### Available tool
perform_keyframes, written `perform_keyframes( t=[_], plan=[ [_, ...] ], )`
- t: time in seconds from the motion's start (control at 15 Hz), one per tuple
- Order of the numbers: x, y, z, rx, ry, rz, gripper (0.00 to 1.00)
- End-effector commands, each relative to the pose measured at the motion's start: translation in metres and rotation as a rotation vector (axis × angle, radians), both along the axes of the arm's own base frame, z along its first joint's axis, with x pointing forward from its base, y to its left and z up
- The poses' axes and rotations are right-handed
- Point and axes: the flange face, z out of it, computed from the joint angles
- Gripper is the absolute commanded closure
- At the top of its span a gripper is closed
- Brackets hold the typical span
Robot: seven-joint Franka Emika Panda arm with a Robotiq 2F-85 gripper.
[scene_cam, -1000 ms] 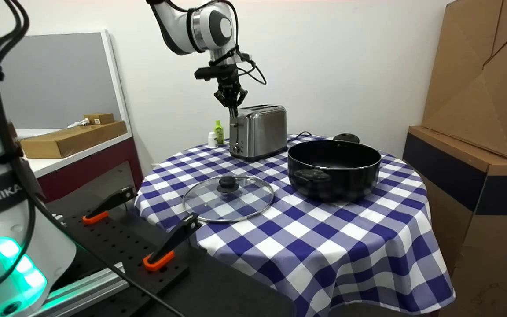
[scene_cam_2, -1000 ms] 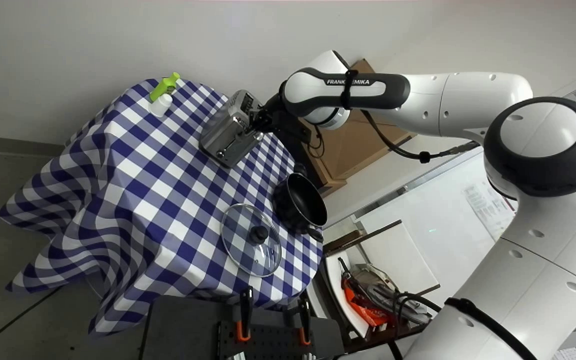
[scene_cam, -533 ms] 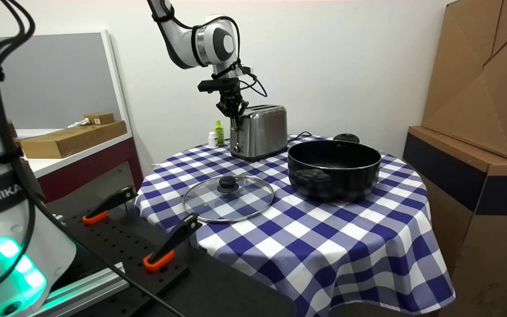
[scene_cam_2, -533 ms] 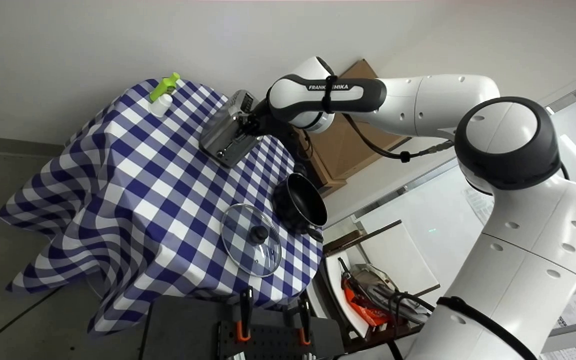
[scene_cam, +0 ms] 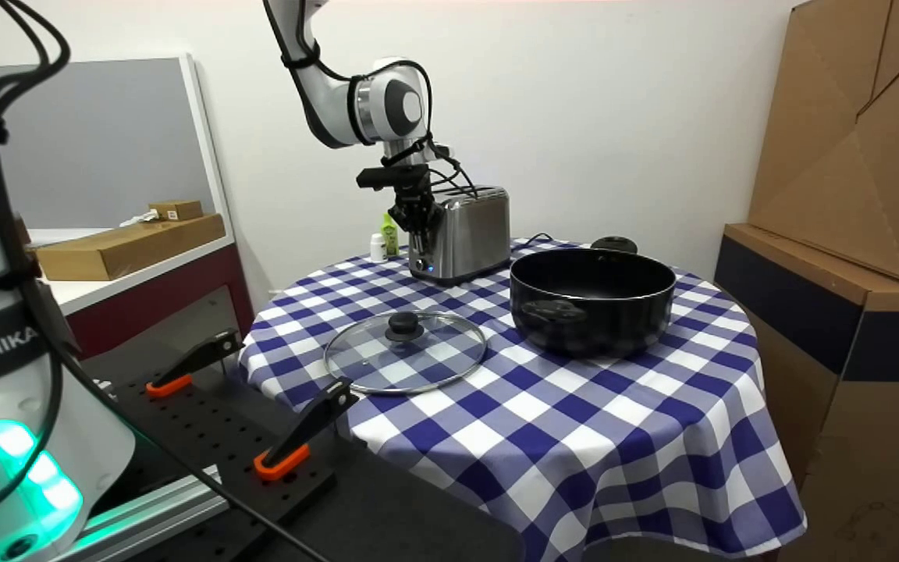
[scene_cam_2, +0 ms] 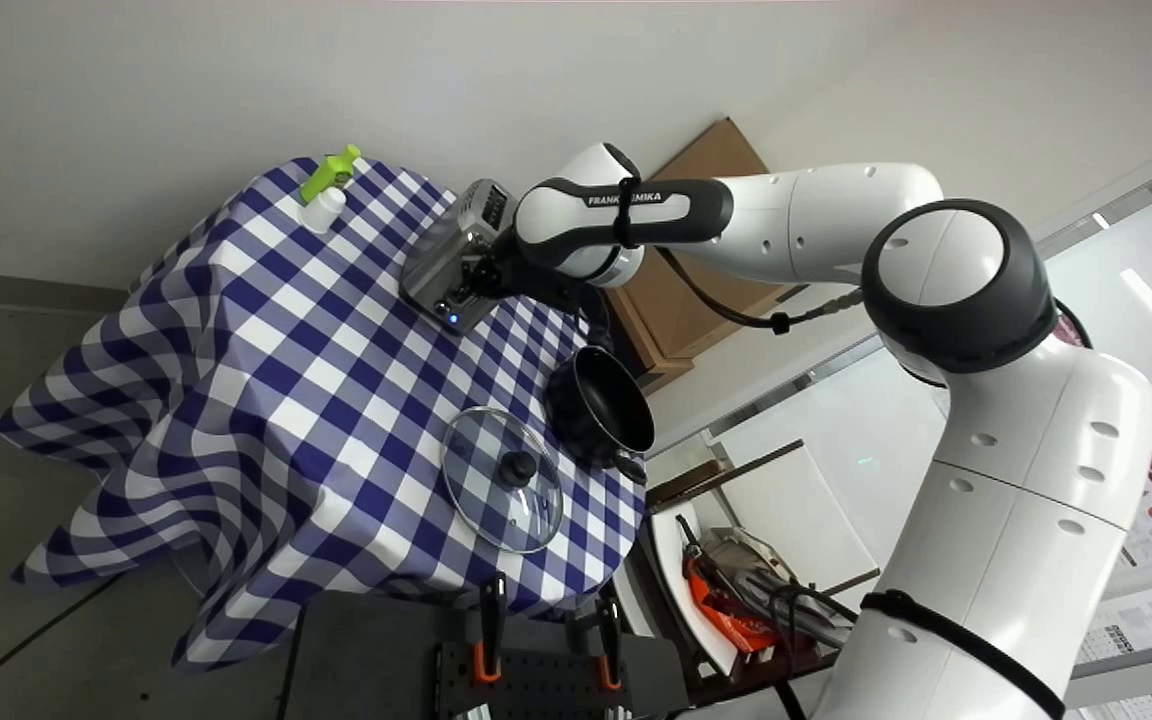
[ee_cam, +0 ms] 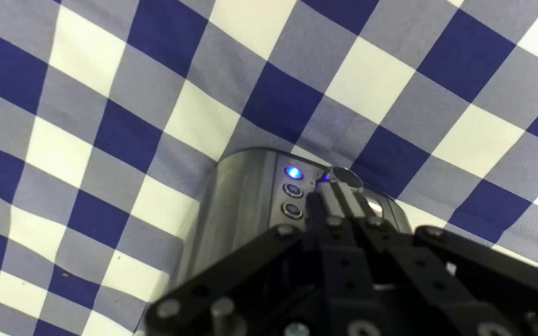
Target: Push down the switch on the toaster
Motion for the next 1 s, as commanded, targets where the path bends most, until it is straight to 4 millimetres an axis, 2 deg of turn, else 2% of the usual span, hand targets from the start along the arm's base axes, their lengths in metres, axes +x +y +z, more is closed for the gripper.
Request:
perform_keyframes(
  t=[0.0,0.27,0.4,0.6,0.67,0.8,0.93],
  plan=[
    [-0.001,0.001,-0.037,-0.02,0.016,0.004,1.0],
    [-0.003,0.005,-0.039,-0.017,0.023,0.008,1.0],
    [-0.004,0.006,-0.026,0.006,0.033,0.003,1.0],
    [-0.019,0.003,0.014,0.13,0.134,-0.002,1.0],
    [-0.024,0.002,0.019,0.167,0.17,-0.004,1.0],
    [-0.04,-0.008,0.041,0.237,0.231,-0.018,1.0],
    [-0.058,-0.03,0.068,0.279,0.277,-0.058,1.0]
  ],
)
